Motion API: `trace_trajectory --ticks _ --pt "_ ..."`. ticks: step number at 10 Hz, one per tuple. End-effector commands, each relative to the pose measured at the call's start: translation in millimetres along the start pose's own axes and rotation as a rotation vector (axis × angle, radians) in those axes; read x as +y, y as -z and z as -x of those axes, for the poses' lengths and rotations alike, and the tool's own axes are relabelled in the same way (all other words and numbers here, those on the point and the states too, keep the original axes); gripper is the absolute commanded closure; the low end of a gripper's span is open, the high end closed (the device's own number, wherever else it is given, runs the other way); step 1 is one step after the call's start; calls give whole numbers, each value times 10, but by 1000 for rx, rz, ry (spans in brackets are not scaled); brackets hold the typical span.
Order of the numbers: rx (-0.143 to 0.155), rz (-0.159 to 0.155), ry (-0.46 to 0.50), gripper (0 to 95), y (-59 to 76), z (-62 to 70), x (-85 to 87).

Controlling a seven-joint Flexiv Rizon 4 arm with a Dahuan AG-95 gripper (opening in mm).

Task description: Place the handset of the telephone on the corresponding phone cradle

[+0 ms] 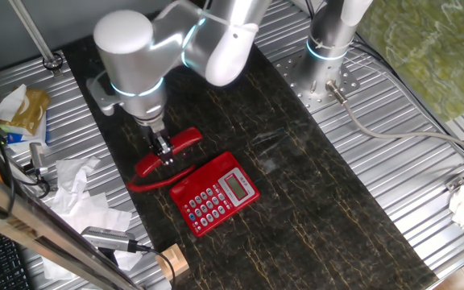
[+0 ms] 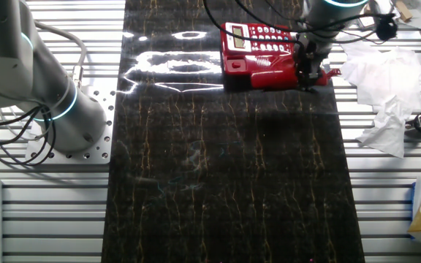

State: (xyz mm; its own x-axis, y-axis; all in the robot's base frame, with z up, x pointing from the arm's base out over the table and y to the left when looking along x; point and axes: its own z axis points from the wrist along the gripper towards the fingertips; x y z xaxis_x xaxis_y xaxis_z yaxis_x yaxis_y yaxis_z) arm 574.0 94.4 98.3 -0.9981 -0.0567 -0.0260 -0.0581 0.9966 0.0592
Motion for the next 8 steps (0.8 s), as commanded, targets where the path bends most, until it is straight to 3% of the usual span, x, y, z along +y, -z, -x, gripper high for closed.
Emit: trace_trajectory --ticks 1,8 --pt "1 9 -31 950 -25 -32 130" --pt "-1 11 -81 950 -99 -141 431"
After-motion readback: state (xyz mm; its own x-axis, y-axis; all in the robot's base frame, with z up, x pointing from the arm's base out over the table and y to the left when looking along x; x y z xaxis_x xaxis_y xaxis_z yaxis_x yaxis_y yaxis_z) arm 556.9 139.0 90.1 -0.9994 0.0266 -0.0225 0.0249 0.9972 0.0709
